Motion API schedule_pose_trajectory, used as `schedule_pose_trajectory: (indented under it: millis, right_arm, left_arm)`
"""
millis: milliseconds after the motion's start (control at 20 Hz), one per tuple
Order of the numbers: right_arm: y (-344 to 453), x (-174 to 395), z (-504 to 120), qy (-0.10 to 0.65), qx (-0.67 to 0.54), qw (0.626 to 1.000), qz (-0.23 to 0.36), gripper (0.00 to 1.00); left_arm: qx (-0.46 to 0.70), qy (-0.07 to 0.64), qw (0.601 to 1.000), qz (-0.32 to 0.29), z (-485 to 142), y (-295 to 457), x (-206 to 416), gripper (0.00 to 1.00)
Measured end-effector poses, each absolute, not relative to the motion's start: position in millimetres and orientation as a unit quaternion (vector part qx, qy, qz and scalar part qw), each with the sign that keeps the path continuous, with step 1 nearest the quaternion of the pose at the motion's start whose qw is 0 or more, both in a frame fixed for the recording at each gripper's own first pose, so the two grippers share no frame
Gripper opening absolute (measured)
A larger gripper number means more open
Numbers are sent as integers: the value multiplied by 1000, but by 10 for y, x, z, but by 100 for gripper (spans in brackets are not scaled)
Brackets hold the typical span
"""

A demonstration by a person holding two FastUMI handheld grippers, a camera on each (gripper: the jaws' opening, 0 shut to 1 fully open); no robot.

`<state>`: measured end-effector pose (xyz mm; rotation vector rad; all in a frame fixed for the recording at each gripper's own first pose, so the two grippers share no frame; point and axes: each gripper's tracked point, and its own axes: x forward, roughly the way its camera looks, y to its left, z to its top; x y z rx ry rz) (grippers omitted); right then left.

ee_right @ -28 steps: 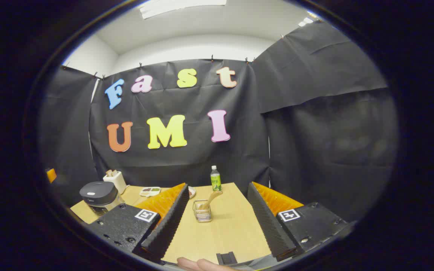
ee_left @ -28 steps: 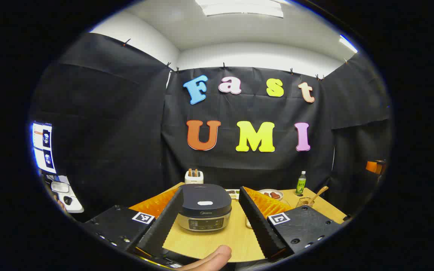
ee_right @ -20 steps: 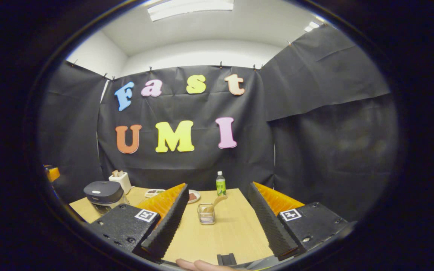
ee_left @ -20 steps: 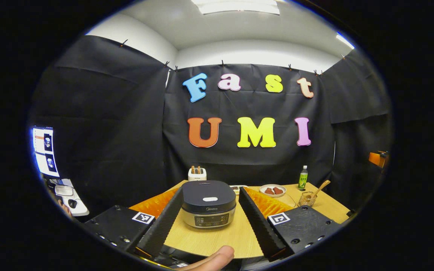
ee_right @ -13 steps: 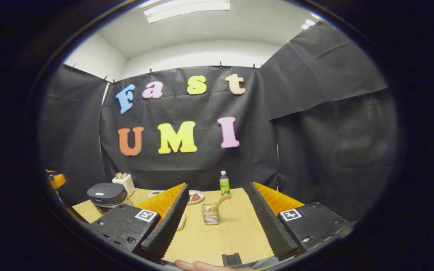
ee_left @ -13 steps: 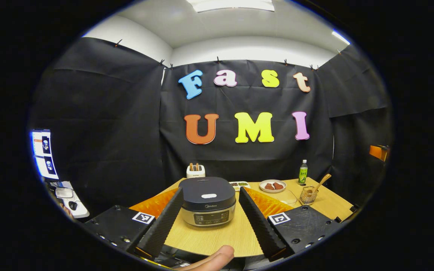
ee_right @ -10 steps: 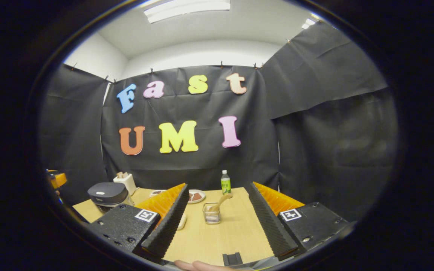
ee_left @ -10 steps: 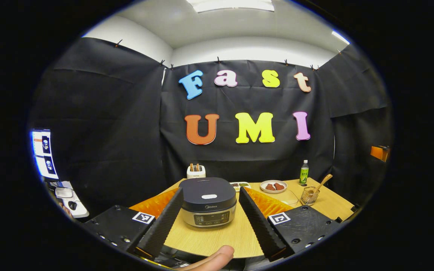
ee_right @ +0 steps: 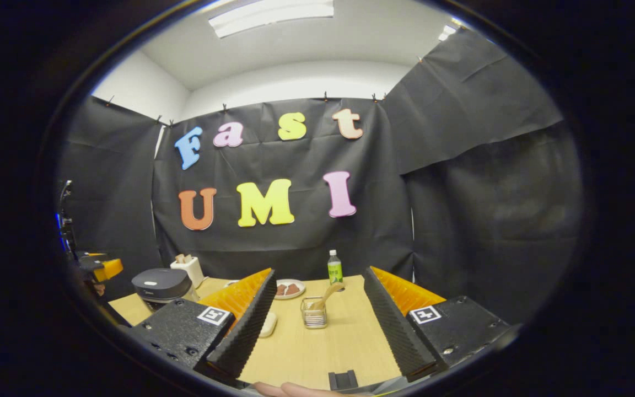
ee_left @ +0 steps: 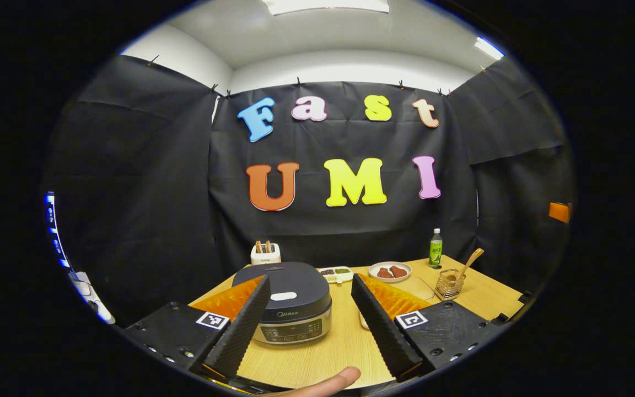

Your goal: Close the left gripper, press the button to open the rice cooker; take a wooden spoon from the chopstick holder with the right hand, scoop a spoonful of rice and pour it into the rice cooker, then put the wooden spoon back into the chopstick holder.

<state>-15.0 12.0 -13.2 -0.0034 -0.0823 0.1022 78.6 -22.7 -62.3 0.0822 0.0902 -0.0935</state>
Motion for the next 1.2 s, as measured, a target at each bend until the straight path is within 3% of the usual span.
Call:
schedule_pose_trajectory:
  millis: [250, 300, 350, 400, 450, 500, 550, 600, 650, 900, 1200]
  right_arm:
    - [-62, -201, -99, -80, -21, 996, 28, 100]
    - [-75, -220, -105, -83, -20, 996, 30, 100]
    - [-76, -234, -101, -86, -20, 995, 35, 100]
    - [-88, -243, -100, -89, -19, 995, 40, 100]
    - [-129, -230, -116, -89, -20, 995, 40, 100]
    - [-182, -217, -132, -87, -19, 995, 37, 100]
    - [-231, -212, -145, -86, -20, 996, 32, 100]
    - [-275, -206, -150, -85, -20, 996, 28, 100]
    - [-303, -204, -156, -84, -19, 996, 24, 100]
    - [-479, -205, -155, -88, -10, 996, 0, 100]
    - [-481, -202, -216, -86, -6, 996, 9, 100]
  left_arm:
    - [49, 61, 997, -8, -666, -89, 1168, 94]
    - [50, 62, 997, 0, -671, -39, 1255, 77]
    - [51, 67, 996, 8, -699, 2, 1340, 91]
    - [55, 77, 995, 13, -757, 25, 1414, 57]
    - [60, 89, 994, 15, -811, 34, 1451, 59]
    - [66, 103, 992, 10, -865, 20, 1500, 46]
    - [70, 117, 991, 8, -926, 11, 1543, 40]
    - [67, 127, 990, 6, -963, 8, 1600, 17]
    - [63, 144, 987, 8, -1023, 28, 1611, 0]
    - [28, 241, 970, 22, -1448, 42, 1840, 0]
    - [29, 266, 963, 31, -1582, 50, 1967, 0]
